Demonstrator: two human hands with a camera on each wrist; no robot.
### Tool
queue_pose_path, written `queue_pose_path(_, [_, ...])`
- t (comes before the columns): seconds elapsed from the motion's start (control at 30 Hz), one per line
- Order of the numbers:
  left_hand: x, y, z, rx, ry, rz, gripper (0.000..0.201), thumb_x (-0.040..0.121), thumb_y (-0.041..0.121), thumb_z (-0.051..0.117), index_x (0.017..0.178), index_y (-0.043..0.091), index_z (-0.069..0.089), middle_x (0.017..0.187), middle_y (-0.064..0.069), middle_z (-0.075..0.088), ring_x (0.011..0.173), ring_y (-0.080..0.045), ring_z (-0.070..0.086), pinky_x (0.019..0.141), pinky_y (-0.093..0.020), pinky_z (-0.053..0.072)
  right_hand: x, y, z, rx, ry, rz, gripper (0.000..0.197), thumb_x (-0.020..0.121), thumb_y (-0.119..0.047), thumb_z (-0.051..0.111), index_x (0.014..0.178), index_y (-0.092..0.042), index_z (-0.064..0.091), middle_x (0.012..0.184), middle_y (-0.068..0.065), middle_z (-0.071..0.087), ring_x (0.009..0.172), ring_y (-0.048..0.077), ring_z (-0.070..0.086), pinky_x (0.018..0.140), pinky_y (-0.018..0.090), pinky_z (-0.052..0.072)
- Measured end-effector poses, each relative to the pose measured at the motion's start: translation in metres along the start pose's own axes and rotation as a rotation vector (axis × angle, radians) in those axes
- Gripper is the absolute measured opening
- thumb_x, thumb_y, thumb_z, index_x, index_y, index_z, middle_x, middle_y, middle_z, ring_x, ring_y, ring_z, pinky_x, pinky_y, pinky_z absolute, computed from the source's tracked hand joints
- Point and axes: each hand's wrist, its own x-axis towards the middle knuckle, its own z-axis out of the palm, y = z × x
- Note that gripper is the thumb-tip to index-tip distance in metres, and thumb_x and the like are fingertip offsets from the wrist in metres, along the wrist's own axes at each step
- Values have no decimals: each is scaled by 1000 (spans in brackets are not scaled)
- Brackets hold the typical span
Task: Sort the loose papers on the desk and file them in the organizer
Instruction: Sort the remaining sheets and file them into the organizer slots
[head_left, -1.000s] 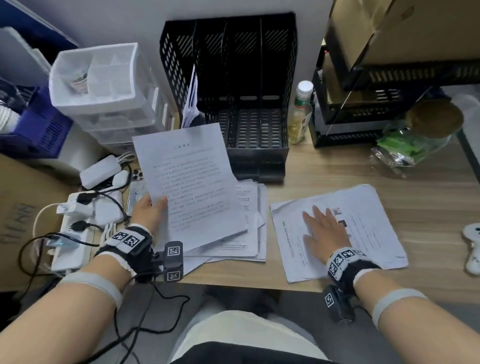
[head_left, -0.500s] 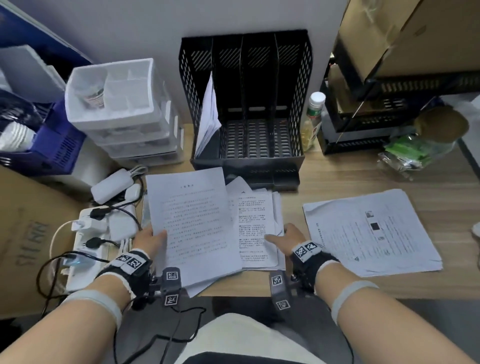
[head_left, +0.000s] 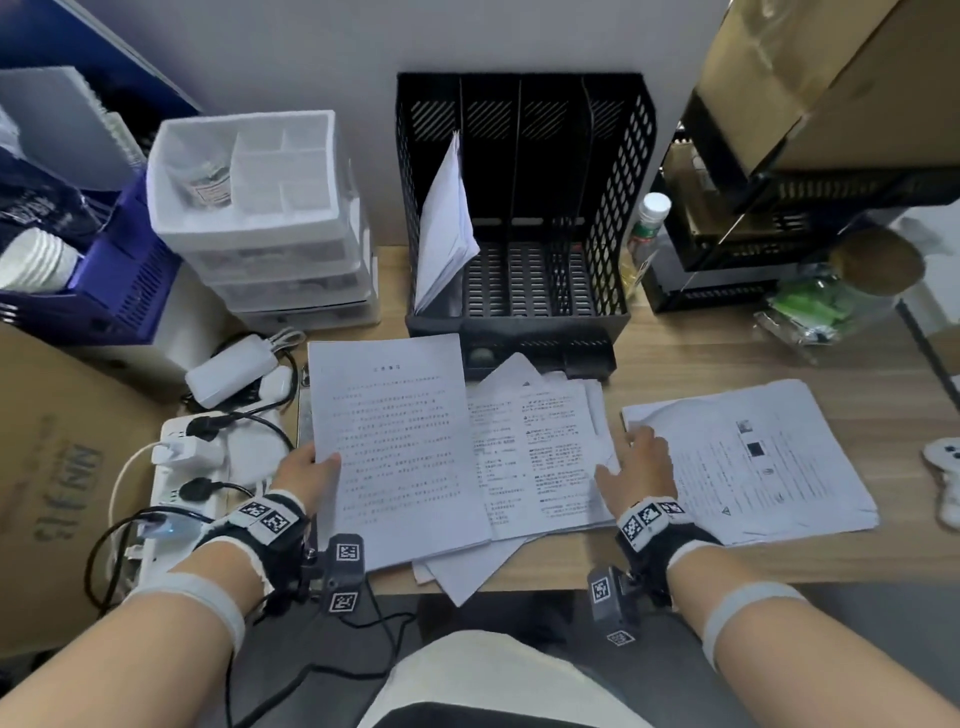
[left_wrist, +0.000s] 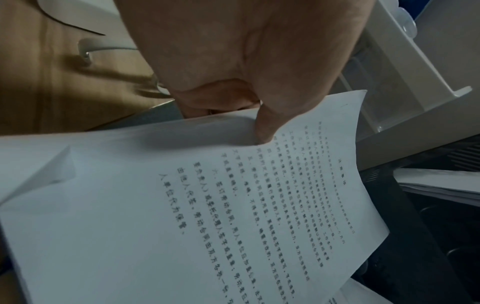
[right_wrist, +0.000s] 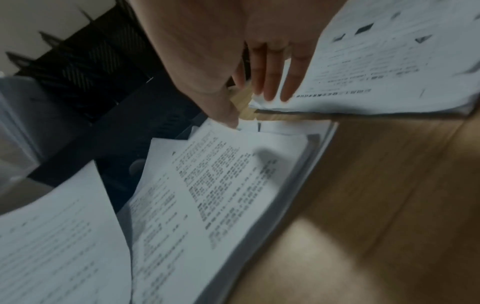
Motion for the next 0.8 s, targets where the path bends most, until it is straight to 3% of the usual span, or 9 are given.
queue_pose_path(0.1, [-7, 8, 4, -6, 14, 8, 33, 102, 16, 52, 132, 8, 65, 129, -19, 70, 113, -40, 67, 104, -57, 52, -7, 0, 11, -196, -256, 85, 72, 76, -48, 72, 131, -11, 44, 127, 14, 54, 113, 31, 57, 94, 40, 51])
queue_pose_path(0.2, [-14, 9, 5, -1, 4, -8, 30, 100, 19, 53, 127, 19, 66, 122, -15, 72, 106, -34, 68, 103, -59, 51, -9, -6, 22, -208, -302, 154, 86, 77, -48, 73, 140, -5, 32, 132, 15, 54, 120, 33, 55, 92, 36, 49])
queue_pose_path(0.3, [-1, -8, 2, -40, -10, -34, 27, 86, 33, 56, 109, 34, 70, 121, -9, 75, 104, -35, 72, 98, -61, 55, -13, -8, 26, -23, -331, 125, 37, 87, -33, 66, 114, -12, 53, 113, 8, 64, 102, 29, 63, 75, 28, 45])
queue_pose_path(0.37, [19, -26, -2, -60, -3, -40, 23, 86, 33, 57, 105, 33, 71, 119, -8, 76, 104, -37, 72, 96, -60, 56, -14, -6, 15, 61, -271, 64, 9, 93, -24, 57, 89, -16, 58, 95, 6, 66, 81, 23, 61, 67, 26, 43])
queue_pose_path(0.4, [27, -33, -6, -57, 9, -45, 22, 89, 31, 57, 106, 30, 71, 119, -9, 76, 104, -38, 72, 96, -60, 56, -11, -2, 5, 86, -215, 53, 13, 95, -19, 52, 84, -15, 59, 91, 8, 67, 75, 22, 59, 66, 27, 44])
queue_pose_path(0.53, [20, -21, -4, -3, 27, -38, 33, 92, 31, 57, 121, 22, 69, 125, -12, 73, 109, -40, 69, 101, -60, 53, 6, 32, -60, 141, 103, 179, 26, 97, -5, 44, 116, 3, 60, 119, 26, 61, 107, 41, 58, 87, 39, 43])
queue_pose_path(0.67, [1, -2, 10, 88, 45, 6, 37, 99, 20, 54, 133, 10, 64, 129, -11, 68, 118, -41, 64, 108, -55, 48, 18, 84, -102, 73, 416, 413, 48, 85, -16, 64, 130, -12, 49, 135, 27, 44, 125, 44, 42, 100, 54, 38])
queue_pose_path(0.73, [-7, 0, 16, 117, 33, 0, 36, 102, 18, 52, 136, 11, 62, 133, -13, 67, 121, -41, 63, 108, -47, 47, 16, 86, -96, -1, 441, 340, 45, 82, -16, 67, 124, -14, 51, 132, 24, 47, 122, 41, 44, 98, 52, 39])
queue_pose_path(0.8, [-9, -2, 19, 149, 29, -9, 37, 102, 19, 52, 138, 13, 61, 131, -13, 67, 120, -41, 63, 106, -45, 47, 12, 69, -70, 103, 245, 191, 22, 85, -11, 62, 107, -16, 62, 118, 18, 63, 103, 34, 59, 86, 39, 47])
